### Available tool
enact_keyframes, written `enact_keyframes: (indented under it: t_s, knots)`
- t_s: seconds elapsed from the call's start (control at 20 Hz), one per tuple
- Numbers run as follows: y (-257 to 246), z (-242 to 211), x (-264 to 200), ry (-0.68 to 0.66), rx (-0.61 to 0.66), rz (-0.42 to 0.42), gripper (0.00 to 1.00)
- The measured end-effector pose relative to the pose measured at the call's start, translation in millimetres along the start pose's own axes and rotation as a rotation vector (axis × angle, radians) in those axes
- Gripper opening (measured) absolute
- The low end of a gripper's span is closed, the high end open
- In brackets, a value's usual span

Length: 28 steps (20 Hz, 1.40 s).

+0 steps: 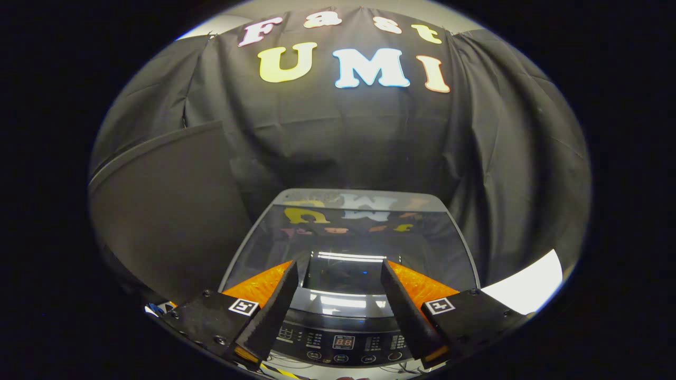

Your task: Put the clothes into the washing machine and then close the washing machine lid.

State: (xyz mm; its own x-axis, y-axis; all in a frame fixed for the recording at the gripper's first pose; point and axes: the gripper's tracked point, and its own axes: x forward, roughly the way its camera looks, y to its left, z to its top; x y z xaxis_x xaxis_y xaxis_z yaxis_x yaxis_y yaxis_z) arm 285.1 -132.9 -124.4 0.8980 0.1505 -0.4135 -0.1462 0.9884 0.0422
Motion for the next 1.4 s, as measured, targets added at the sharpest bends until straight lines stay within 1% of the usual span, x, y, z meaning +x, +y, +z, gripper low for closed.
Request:
enact_keyframes:
  t_s: [0.1,0.2,0.3,0.4,0.55,0.75,0.85,1.1,1.4]
  knots:
    - [16,15,-15,-0.078,-0.02,0.041,0.98]
    - [28,31,-39,-0.169,-0.062,0.066,0.98]
    - [35,38,-61,-0.216,-0.089,0.083,0.98]
    - [43,46,-88,-0.257,-0.093,0.088,0.98]
    - [60,56,-131,-0.322,-0.06,0.092,0.98]
    - [78,53,-174,-0.383,-0.041,0.052,0.98]
    - [81,48,-190,-0.398,-0.049,0.016,0.98]
    - [84,48,-216,-0.42,-0.058,-0.049,0.98]
    - [85,61,-230,-0.451,-0.044,-0.098,0.98]
